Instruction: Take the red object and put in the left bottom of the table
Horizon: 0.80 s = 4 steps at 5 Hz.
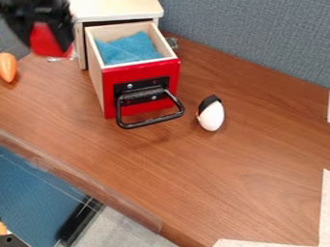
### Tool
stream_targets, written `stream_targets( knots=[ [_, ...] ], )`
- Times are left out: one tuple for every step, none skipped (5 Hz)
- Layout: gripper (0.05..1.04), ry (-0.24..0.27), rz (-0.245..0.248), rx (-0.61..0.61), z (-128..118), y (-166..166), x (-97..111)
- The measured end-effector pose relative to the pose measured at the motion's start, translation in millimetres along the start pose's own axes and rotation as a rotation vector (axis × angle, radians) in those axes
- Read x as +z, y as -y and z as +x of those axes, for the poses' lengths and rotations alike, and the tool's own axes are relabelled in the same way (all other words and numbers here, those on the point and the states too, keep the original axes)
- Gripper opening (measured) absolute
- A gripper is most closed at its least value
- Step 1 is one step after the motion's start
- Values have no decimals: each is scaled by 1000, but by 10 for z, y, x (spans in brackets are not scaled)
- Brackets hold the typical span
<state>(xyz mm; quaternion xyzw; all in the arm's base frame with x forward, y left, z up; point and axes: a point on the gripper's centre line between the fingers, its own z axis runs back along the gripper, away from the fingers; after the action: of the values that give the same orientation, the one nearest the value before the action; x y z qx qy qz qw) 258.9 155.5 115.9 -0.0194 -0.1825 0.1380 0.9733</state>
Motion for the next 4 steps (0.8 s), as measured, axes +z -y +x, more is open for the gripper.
stream_targets(
  knots=[
    [823, 2, 30, -12, -22, -152, -157],
    [823, -1, 54, -27, -61, -245, -331],
    [823, -1, 77, -31, -104, -385, -451],
    [823, 1, 98, -63, -249, -508, -496]
  ],
)
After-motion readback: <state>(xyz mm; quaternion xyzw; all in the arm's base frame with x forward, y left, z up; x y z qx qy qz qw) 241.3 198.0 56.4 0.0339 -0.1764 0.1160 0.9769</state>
